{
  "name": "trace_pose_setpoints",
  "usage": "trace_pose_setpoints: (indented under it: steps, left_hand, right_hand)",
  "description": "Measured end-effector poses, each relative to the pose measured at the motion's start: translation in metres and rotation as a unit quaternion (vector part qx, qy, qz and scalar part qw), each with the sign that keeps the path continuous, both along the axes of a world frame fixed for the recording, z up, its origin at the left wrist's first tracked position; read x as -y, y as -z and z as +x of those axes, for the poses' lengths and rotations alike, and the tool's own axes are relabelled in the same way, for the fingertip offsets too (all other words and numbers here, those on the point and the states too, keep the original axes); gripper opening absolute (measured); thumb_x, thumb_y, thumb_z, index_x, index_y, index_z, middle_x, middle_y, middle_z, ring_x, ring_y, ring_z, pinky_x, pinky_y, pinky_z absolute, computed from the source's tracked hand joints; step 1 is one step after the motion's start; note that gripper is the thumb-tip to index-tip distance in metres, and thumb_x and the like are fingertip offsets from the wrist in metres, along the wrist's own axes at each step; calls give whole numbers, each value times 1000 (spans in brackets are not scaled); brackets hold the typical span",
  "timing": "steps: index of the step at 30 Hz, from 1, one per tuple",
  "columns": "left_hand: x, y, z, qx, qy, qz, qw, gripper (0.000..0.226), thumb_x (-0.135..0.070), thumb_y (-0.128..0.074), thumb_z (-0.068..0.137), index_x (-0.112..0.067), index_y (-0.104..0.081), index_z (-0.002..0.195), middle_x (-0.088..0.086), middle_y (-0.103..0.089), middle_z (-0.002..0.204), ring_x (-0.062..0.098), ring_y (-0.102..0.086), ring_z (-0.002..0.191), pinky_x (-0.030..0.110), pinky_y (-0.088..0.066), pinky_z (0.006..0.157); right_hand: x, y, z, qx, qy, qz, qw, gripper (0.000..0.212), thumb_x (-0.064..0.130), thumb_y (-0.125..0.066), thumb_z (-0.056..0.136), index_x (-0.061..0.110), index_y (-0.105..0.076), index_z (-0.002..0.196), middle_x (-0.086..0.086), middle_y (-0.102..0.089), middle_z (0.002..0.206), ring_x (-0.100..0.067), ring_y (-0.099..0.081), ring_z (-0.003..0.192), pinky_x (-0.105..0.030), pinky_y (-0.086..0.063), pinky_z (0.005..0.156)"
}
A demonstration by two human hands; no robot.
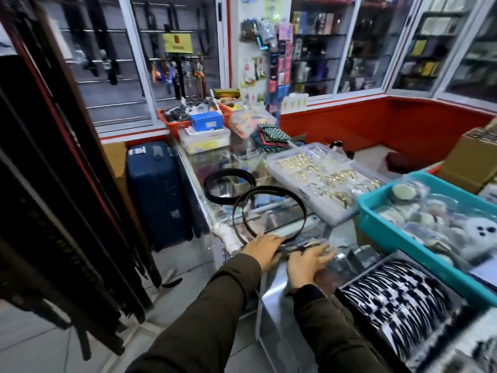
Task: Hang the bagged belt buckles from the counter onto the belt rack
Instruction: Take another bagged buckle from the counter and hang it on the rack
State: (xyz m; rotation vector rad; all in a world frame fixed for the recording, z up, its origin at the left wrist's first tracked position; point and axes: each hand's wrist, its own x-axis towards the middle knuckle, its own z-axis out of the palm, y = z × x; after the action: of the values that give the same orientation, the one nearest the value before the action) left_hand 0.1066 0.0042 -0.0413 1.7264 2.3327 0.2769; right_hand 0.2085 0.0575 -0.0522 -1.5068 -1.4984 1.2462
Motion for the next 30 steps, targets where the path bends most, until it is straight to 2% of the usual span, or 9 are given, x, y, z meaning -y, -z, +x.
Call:
trace_pose_setpoints:
  steps: [2,4,7,9,11,15,21,26,30]
  left_hand:
    - [-4,1,1,12,-14,20,1000,43,-24,-48,102,-16,-49,143,16,-57,135,38,-54,123,45,-45,103]
    - [-4,1,3,33,-27,39,998,35,-23,-51,100,-15,-60,133,16,-63,126,37,-59,116,43,-48,95]
    - [-1,2,6,80,-65,91,990,28,-26,-60,95,-18,-71,119,10,-73,117,32,-66,110,36,-51,91]
    - [4,2,8,98,-97,115,984,26,-31,-62,94,-22,-73,117,4,-75,115,26,-68,107,31,-52,88]
    - [11,0,7,129,-127,142,973,27,-35,-61,94,-25,-74,116,2,-76,114,23,-69,105,31,-54,88]
    - [32,-12,2,162,-179,222,945,30,-41,-59,93,-29,-74,116,2,-79,105,22,-72,97,38,-59,83]
    - [82,-35,-12,186,-272,373,867,26,-26,-67,92,-16,-76,113,5,-77,108,19,-71,99,35,-58,89]
    - [135,-60,-16,179,-325,485,792,26,-22,-65,95,-13,-73,118,1,-74,101,11,-68,91,28,-57,83]
    - [180,-67,-29,76,-384,491,778,29,-27,-58,100,-21,-68,126,1,-56,139,11,-51,128,27,-41,111]
  right_hand:
    - [0,2,-2,-39,26,-50,998,83,-12,-48,81,-9,-4,152,-33,-5,158,-44,-23,144,-37,-20,119]
    - [-5,13,-5,-90,9,-86,992,82,-5,-46,78,-4,-13,153,-33,-32,151,-42,-42,137,-45,-32,118]
    - [-17,22,-8,-165,7,-146,975,45,-5,-46,90,-8,-44,135,-25,-61,116,-41,-61,112,-51,-52,99]
    - [-18,12,-8,-246,12,-197,949,24,-10,-45,94,-9,-53,117,-18,-60,91,-31,-62,84,-44,-53,89]
    - [-15,7,-8,-294,-8,-228,928,13,-12,-47,94,-4,-54,102,-16,-59,86,-23,-59,76,-40,-56,86]
    - [-1,-8,-19,-351,-50,-203,913,31,-13,-54,91,-10,-56,122,-12,-64,90,-13,-69,66,-17,-58,54]
    - [34,-49,-44,-367,-196,-133,899,42,-7,-64,87,-7,-54,128,-10,-67,96,-24,-67,87,-19,-61,64]
    - [78,-79,-78,-337,-322,-40,884,34,4,-75,81,15,-70,113,-16,-73,104,-27,-70,98,-42,-58,89]
    - [119,-104,-107,-337,-420,-13,842,40,0,-70,86,10,-65,124,-10,-73,99,-8,-72,84,-25,-61,75]
